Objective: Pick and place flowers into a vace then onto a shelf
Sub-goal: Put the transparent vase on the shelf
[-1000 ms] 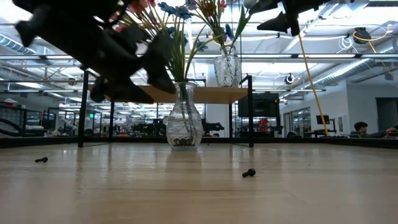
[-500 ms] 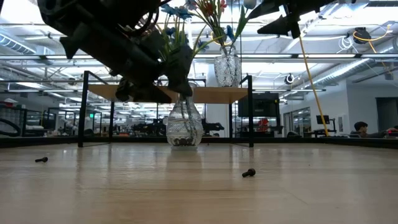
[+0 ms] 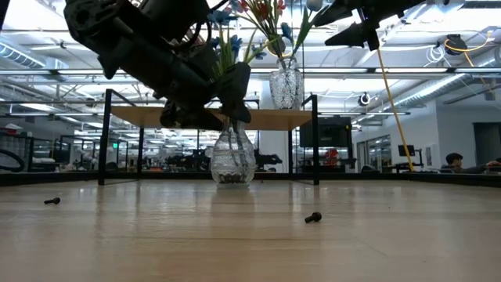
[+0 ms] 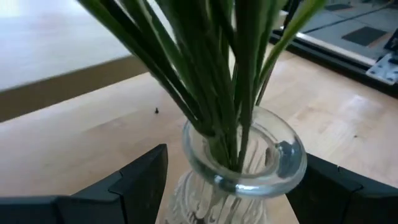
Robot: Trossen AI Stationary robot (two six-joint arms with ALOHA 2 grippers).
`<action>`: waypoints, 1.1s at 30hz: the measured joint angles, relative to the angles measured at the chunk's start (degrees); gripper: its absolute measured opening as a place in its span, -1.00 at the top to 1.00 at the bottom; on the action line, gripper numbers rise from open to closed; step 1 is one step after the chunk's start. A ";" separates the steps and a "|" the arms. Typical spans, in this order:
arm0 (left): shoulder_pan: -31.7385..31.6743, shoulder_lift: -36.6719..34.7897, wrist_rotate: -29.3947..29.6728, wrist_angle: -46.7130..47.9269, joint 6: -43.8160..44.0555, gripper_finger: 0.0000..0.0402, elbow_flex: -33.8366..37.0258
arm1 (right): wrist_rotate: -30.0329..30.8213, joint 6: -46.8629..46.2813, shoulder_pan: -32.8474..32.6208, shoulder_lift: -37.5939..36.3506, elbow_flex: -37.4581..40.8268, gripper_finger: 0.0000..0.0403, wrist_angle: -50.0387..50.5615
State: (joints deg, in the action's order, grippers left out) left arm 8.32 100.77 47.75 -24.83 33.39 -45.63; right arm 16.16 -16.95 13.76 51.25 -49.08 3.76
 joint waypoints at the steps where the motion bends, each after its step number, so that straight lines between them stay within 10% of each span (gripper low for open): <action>1: -0.19 0.29 0.19 -0.58 0.00 -0.45 0.00 | 0.00 0.00 0.00 0.02 0.00 -0.45 0.07; 12: -3.15 4.39 -4.43 -5.82 -1.65 -0.43 -0.03 | 0.06 -0.35 0.00 0.02 0.00 -0.45 1.50; 22: -3.60 4.92 -3.82 -10.61 -4.61 0.19 -0.02 | 0.09 -0.23 0.00 0.02 0.00 -0.45 1.87; 33: -2.98 2.00 -1.80 -12.14 -5.45 0.19 0.13 | 0.17 0.04 0.00 0.02 0.00 -0.45 3.16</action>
State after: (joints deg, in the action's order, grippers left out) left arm 5.34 102.77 45.94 -36.96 27.94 -45.50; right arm 16.33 -16.91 13.76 51.27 -49.08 6.92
